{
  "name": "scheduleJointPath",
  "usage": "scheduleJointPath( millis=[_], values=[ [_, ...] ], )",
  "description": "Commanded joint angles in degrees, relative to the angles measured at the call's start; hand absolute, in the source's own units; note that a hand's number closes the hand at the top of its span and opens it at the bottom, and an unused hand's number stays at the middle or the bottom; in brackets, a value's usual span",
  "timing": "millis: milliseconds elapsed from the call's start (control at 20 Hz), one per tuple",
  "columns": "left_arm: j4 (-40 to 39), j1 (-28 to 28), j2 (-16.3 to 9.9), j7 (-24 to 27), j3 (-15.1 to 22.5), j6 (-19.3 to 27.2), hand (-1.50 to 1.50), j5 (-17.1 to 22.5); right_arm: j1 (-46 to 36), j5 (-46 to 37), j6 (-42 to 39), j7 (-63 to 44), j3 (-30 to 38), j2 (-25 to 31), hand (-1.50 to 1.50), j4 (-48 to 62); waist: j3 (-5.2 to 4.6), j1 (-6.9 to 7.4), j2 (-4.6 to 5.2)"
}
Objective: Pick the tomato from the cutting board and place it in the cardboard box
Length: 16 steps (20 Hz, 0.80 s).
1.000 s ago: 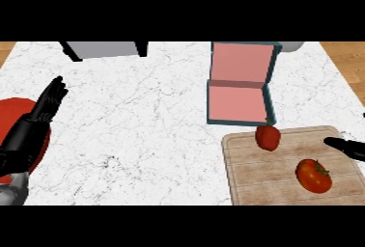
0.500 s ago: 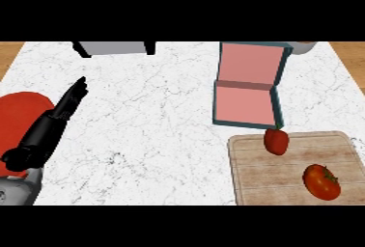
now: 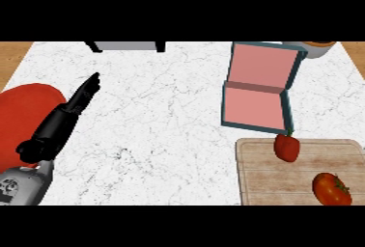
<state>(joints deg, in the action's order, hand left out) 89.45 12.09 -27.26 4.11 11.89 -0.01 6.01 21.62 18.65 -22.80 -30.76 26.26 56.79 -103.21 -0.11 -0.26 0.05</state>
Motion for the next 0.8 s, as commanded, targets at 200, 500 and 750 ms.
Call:
scheduleJointPath(
  millis=[200, 500, 750],
  values=[
    [-3.05, 3.89, 1.91, -0.34, -0.18, -1.35, 0.0, -1.13, -9.96, 6.45, -7.42, -15.91, -10.52, 8.52, -1.5, -1.61, 0.03, 1.7, 0.48],
    [-1.4, -0.38, 2.57, 2.26, -0.61, -1.55, 0.0, -2.99, -18.13, 16.01, -7.48, -30.4, -15.95, 10.49, -1.5, -3.43, 0.02, 1.39, 0.13],
    [0.41, -0.76, 1.95, 0.55, -1.54, -2.9, 0.0, -3.24, -21.43, 13.19, -1.11, -33.52, -25.05, 6.82, -1.5, -4.53, 0.07, 1.61, 0.04]
  ],
)
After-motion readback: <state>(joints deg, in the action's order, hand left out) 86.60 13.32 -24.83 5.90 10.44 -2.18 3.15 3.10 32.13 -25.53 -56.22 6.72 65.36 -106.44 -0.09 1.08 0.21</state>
